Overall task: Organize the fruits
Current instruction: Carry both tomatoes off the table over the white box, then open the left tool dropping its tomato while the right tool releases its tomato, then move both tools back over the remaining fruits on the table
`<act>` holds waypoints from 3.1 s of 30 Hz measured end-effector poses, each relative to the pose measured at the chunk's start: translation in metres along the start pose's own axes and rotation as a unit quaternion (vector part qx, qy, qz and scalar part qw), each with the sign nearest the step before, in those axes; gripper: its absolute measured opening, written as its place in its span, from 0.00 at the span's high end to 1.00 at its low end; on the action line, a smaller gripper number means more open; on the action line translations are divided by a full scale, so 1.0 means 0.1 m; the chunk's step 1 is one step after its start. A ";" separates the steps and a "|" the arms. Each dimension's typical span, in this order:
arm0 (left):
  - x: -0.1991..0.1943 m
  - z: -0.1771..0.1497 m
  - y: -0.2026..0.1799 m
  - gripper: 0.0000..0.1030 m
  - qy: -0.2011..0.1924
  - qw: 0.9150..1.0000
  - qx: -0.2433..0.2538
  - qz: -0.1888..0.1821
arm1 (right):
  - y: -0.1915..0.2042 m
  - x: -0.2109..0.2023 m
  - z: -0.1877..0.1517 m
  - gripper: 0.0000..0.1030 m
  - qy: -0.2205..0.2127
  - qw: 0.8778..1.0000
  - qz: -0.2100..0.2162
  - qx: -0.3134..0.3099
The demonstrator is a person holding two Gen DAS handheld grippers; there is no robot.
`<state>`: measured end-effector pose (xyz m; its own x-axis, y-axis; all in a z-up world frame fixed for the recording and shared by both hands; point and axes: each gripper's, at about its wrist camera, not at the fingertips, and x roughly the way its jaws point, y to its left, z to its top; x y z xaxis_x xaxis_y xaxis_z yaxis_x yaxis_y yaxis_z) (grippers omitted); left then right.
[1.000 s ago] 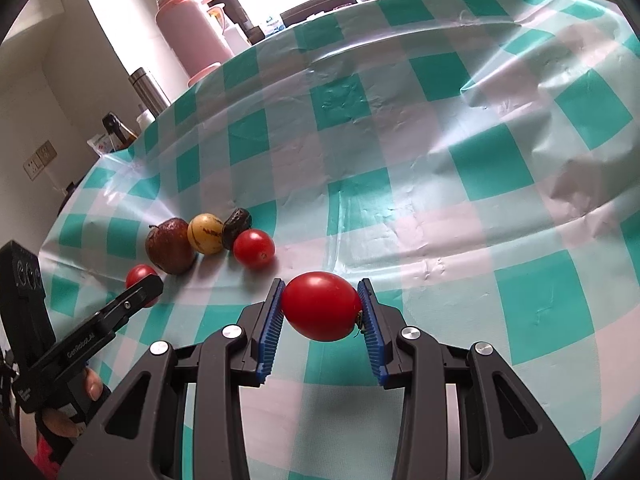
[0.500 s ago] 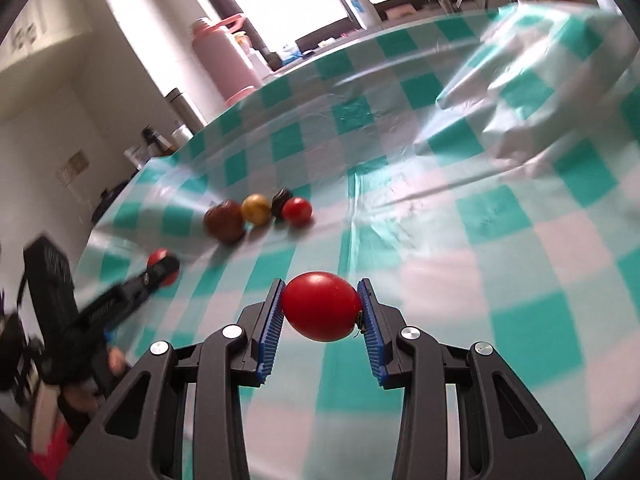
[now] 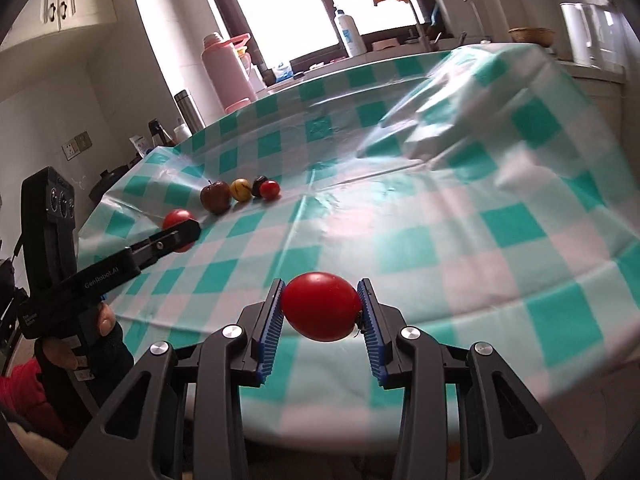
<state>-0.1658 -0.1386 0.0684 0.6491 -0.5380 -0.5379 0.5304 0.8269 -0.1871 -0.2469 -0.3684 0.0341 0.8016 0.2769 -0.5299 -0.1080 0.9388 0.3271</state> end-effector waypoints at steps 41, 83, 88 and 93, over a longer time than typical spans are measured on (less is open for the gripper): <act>1.67 -1.98 -2.75 0.64 0.302 0.857 0.386 -0.160 | -2.32 -0.31 -1.58 0.64 0.143 0.927 -0.283 0.199; 0.38 0.12 0.35 0.02 -0.010 0.997 0.030 0.065 | -0.42 -0.18 -0.06 0.15 -0.022 0.989 -0.148 0.004; 0.35 0.35 1.29 0.02 -0.003 0.988 -0.045 0.145 | 0.10 0.48 0.26 0.15 0.015 0.993 -0.106 -0.047; 0.42 0.57 1.88 0.02 0.002 0.977 -0.099 0.188 | 0.57 1.21 0.41 0.15 0.064 0.990 -0.094 -0.085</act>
<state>-0.0080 -0.0153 0.0579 0.7753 -0.1887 -0.6027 0.1384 0.9819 -0.1294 -0.1314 -0.2899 0.0209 0.7365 0.1070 -0.6680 -0.0692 0.9941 0.0829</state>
